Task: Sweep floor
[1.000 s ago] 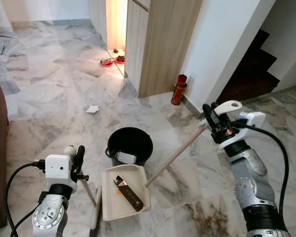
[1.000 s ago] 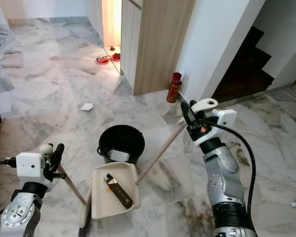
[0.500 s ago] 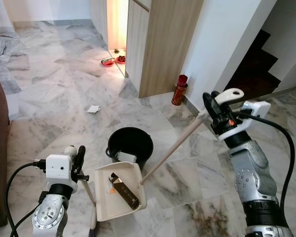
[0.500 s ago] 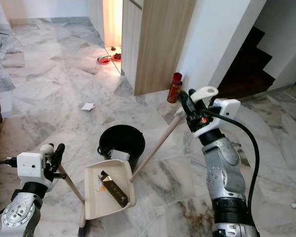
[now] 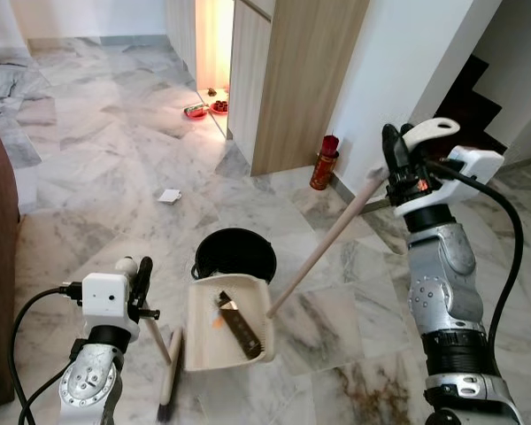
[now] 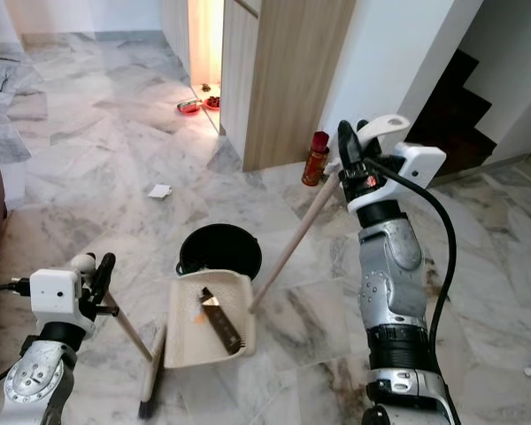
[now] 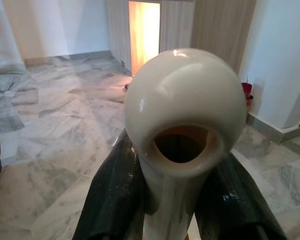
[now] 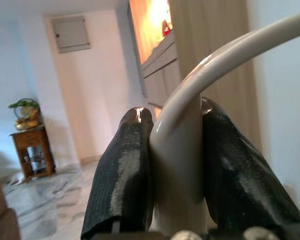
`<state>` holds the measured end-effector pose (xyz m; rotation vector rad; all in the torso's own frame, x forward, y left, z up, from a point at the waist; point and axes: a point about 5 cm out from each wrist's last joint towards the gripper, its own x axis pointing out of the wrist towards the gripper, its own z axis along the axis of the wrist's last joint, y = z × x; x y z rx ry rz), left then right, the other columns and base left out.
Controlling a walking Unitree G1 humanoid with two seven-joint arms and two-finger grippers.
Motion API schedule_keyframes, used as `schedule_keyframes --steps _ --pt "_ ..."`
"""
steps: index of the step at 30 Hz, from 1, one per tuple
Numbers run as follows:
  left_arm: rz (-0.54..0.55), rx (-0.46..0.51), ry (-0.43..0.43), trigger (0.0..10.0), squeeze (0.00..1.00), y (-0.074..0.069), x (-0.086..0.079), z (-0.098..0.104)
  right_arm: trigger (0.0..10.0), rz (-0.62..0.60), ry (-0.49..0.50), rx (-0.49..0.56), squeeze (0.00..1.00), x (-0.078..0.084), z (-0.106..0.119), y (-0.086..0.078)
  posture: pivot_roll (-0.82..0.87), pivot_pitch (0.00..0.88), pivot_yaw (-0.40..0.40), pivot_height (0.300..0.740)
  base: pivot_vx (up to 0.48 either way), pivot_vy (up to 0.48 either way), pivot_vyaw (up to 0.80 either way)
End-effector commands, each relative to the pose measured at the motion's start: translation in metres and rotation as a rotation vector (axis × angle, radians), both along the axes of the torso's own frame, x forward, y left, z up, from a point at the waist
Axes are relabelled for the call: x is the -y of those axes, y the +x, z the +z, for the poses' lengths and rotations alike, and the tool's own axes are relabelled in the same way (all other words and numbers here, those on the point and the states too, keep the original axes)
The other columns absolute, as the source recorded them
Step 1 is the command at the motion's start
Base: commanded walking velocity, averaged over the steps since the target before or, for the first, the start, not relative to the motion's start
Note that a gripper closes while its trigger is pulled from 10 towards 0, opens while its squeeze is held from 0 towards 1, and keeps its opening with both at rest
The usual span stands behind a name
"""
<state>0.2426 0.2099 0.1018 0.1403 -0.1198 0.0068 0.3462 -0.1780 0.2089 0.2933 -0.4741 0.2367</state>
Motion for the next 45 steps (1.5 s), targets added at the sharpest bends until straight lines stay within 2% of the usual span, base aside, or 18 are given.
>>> schedule_keyframes --steps 1,6,17,36,45 --pt "-0.021 0.035 0.02 10.0 0.0 0.002 0.007 0.005 10.0 -0.054 0.004 0.101 0.0 -0.002 0.021 0.003 0.16 0.0 -0.153 0.74 0.0 0.0 0.0" --pt "-0.021 0.04 0.019 10.0 0.0 0.001 0.008 0.005 10.0 -0.055 0.049 0.121 0.0 -0.014 0.025 0.006 0.17 0.0 -0.158 0.74 0.0 0.0 0.0" --pt "-0.013 0.054 0.016 10.0 0.0 0.002 0.01 0.007 10.0 -0.091 0.039 0.164 0.0 -0.025 0.033 0.013 0.16 0.005 -0.164 0.74 0.0 0.0 0.0" --pt "0.009 0.059 0.003 10.0 0.0 0.0 0.008 0.006 10.0 -0.088 0.043 0.181 0.0 -0.027 0.035 0.017 0.16 0.011 -0.17 0.74 0.0 0.0 0.0" --pt "0.044 0.075 0.022 10.0 0.0 -0.002 0.001 0.009 10.0 -0.108 0.046 0.19 0.0 -0.022 0.035 0.015 0.17 0.009 -0.172 0.74 0.241 0.0 0.0"
